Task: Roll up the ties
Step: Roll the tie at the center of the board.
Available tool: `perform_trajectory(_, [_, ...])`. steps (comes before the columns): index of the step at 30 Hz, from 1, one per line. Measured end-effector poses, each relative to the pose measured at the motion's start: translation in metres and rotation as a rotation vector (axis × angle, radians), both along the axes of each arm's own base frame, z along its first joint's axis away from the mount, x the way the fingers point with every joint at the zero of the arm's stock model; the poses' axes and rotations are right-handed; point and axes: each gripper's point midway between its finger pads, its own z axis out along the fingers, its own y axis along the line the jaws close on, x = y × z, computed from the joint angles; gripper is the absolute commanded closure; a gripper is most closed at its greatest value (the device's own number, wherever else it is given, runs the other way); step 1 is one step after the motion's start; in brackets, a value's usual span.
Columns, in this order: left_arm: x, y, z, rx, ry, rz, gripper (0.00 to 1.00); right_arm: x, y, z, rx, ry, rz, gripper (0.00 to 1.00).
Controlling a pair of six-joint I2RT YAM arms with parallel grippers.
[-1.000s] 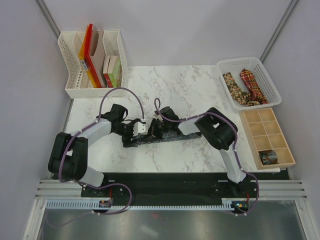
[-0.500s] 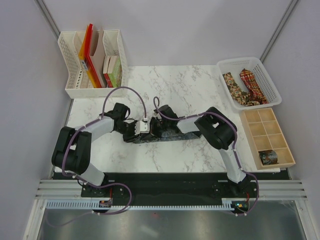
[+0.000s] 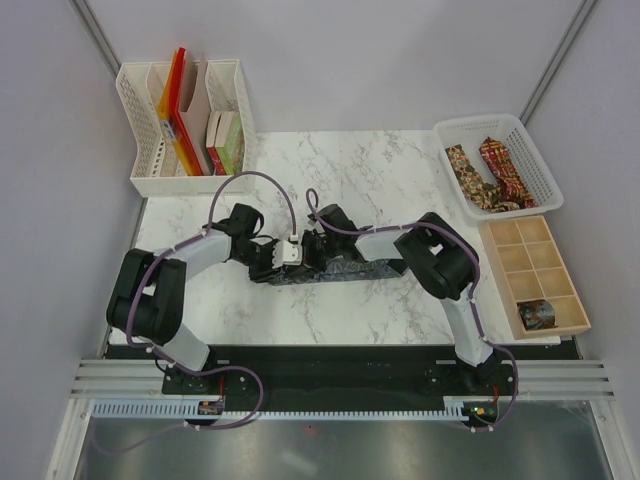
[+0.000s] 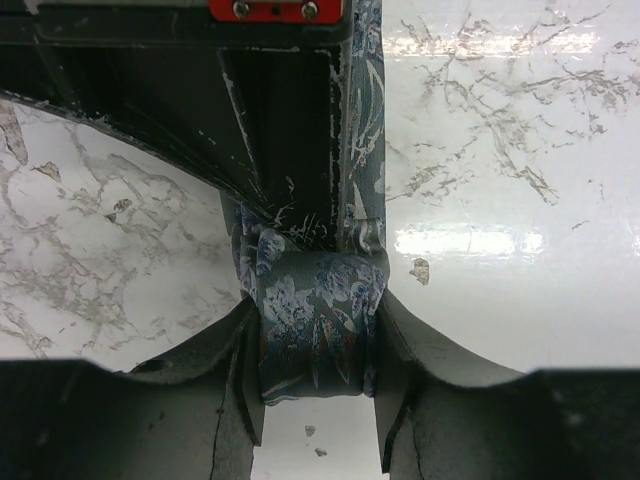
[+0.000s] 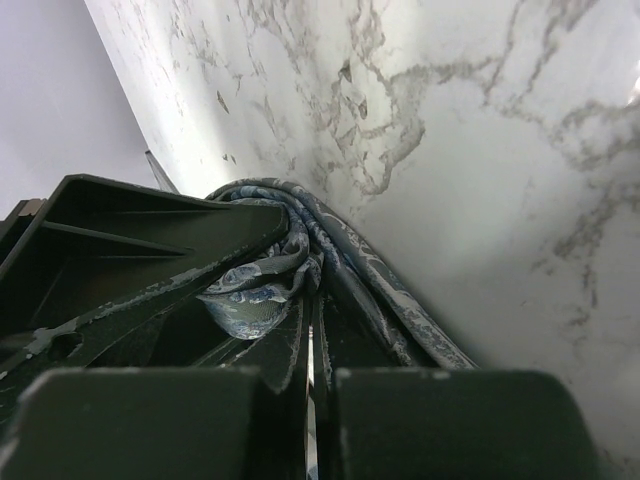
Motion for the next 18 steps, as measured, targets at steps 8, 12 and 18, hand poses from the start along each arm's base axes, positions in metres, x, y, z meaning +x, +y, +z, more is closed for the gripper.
perform_trajectory(8, [0.0044,-0.0012,0.0005,-0.001,-0.022,-0.023,0.79,0.0059,-0.0031,0.0022,-0.009,-0.025,0.017,1.0])
perform_trajectory(12, [0.0041,-0.0018,-0.0002,-0.002,-0.026,-0.035,0.74,0.0052,-0.0041,0.0013,-0.014,-0.023,0.019,1.0])
perform_trajectory(18, [0.0043,-0.003,0.0005,-0.008,-0.029,-0.049,0.51,0.0058,-0.0072,-0.0014,-0.02,-0.038,0.035,1.0])
